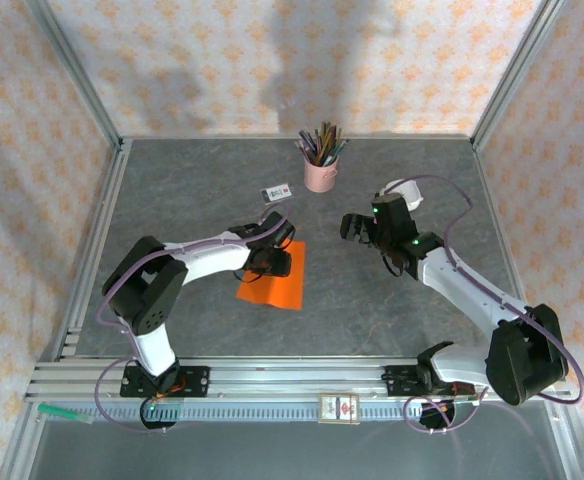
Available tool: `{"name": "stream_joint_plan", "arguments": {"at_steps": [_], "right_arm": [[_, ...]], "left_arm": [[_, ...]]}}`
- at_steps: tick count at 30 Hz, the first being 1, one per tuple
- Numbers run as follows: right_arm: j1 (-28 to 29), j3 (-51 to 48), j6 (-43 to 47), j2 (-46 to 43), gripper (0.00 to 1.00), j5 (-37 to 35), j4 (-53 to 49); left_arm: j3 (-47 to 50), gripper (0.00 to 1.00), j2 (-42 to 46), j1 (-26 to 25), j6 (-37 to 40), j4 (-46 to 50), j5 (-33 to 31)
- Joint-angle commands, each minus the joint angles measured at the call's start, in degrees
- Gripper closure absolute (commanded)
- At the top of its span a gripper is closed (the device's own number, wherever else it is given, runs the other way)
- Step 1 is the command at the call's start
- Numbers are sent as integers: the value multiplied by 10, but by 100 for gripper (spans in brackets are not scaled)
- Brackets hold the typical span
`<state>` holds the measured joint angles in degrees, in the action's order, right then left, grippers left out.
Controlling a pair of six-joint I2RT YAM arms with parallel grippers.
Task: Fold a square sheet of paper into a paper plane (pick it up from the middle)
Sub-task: Fold the square sheet of paper at the bottom-center of the table.
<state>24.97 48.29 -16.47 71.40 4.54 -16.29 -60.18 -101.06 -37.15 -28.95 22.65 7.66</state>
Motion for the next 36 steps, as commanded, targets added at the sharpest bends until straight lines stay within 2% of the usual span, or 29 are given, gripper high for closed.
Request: {"name": "stream_joint_plan", "arguments": {"at_steps": [1,3,6,8,10,12,16,19,24,27,36], "right_arm": [[-1,8,-2,5,0,1,4],[-1,12,0,5,0,0,2],[-2,31,21,7,0,8,-18],[-3,60,46,6,0,30,-51],[-6,79,59,1,0,75,-72],[-8,83,67,-8,0,151,-73],[-8,69,57,-20,0,254,-59],[-7,58,54,-15,0,281,-60],[4,17,42,-6,3,254,-59],[9,-15,17,1,14,272,-40],[86,-103,-74,16,63,289,61]], "left_arm": [[13,58,39,-4,-10,-34,32],[24,64,64,-3,-17,-66,70],[52,68,112,-4,-42,-151,175],[96,68,163,-4,-93,-257,256],[147,67,209,-4,-148,-367,295],[185,67,236,-3,-182,-430,307],[226,67,230,-1,-181,-434,297],[264,67,212,-1,-211,-494,307],[300,67,173,0,-229,-550,312],[317,67,155,0,-234,-571,312],[347,67,123,1,-236,-602,300]]}}
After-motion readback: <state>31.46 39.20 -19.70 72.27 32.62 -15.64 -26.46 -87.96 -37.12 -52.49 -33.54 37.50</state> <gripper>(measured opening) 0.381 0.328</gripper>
